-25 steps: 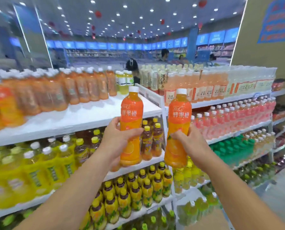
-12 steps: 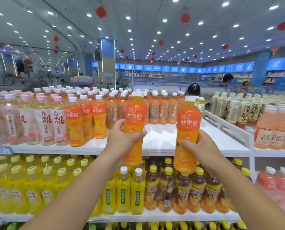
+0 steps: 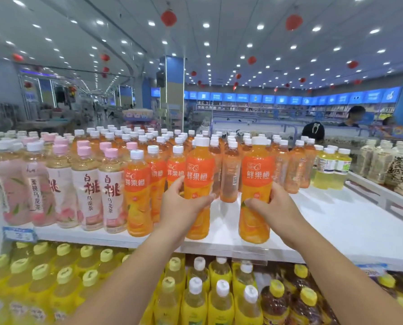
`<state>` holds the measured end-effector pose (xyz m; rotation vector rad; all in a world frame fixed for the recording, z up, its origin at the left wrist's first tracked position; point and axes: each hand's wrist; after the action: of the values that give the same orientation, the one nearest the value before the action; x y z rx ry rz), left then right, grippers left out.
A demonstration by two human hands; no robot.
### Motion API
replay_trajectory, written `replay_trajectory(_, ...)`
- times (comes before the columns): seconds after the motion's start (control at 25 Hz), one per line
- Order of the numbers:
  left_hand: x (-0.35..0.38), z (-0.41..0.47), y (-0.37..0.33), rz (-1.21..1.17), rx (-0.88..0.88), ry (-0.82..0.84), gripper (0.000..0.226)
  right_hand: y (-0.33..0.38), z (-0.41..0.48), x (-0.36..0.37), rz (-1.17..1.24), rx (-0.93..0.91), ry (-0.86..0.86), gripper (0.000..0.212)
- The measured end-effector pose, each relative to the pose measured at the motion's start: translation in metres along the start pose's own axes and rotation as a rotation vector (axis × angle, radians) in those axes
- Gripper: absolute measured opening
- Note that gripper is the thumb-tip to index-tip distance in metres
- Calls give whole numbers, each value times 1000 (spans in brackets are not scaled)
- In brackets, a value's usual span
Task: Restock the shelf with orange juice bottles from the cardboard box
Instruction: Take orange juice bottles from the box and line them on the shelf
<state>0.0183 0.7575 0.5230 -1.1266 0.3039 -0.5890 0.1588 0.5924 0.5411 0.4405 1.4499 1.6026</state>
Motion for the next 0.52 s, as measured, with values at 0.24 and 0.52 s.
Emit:
replay_trajectory(0.24, 20, 11, 25, 47, 23, -3, 38, -23, 38, 16, 18, 0, 57, 35)
replay_trajectory(0.52, 36, 25, 50, 45, 47, -33, 45, -53, 63, 27, 58, 12, 108, 39)
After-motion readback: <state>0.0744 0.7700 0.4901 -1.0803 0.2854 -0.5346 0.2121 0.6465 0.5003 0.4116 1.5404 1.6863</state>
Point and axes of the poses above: each hand's wrist, its own z-axis towards the middle knuckle, its own x-axis out of the palm, y = z × x, and after that the axes turned 5 degrees about x, right-handed
